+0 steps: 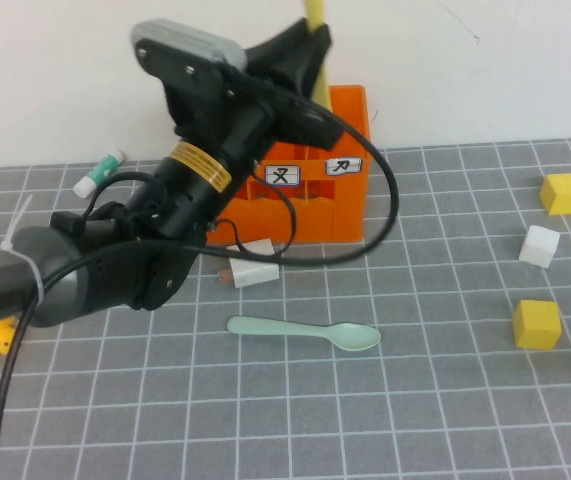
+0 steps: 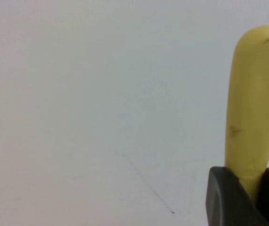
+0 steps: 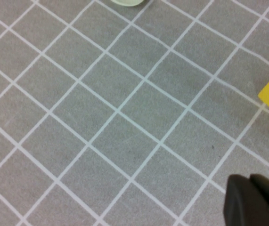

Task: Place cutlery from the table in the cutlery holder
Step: Place the knife on the box, then pick up the spoon, then place the spoon on the box

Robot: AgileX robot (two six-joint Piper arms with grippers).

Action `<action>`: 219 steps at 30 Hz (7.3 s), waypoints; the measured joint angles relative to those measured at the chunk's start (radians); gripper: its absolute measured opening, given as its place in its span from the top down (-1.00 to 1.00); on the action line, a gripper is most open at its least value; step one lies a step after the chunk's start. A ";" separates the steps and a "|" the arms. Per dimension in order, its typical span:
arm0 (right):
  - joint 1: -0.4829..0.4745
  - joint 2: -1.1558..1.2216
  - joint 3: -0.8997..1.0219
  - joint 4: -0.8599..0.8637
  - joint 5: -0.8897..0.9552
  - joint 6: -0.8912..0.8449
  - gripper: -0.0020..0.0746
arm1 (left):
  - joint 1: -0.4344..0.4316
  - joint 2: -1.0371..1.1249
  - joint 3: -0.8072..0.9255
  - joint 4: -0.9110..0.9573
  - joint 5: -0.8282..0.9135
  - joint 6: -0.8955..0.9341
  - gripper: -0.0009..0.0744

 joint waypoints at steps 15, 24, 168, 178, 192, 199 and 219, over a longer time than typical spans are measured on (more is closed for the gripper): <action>0.000 0.000 0.000 0.000 -0.021 0.000 0.95 | 0.000 0.154 -0.082 -0.037 -0.063 -0.002 0.69; 0.000 0.000 0.000 0.000 -0.014 0.000 0.95 | 0.000 0.161 -0.130 -0.062 0.052 0.000 0.69; 0.678 1.076 -1.534 -0.293 0.370 0.110 0.59 | 0.268 -1.832 0.817 0.079 1.504 0.081 0.98; 0.666 1.040 -1.638 -0.001 -0.054 0.093 0.59 | 0.268 -1.832 0.817 0.080 1.504 0.078 0.98; 0.659 1.107 -1.636 0.447 -0.415 -0.200 0.59 | 0.268 -1.832 0.817 0.080 1.504 0.080 0.98; 0.659 1.142 -1.636 0.881 -0.423 -0.614 0.59 | 0.268 -1.832 0.817 0.080 1.504 0.080 0.98; 0.650 1.235 -1.499 0.995 -0.429 -0.851 0.59 | 0.268 -1.832 0.817 0.080 1.504 0.082 0.98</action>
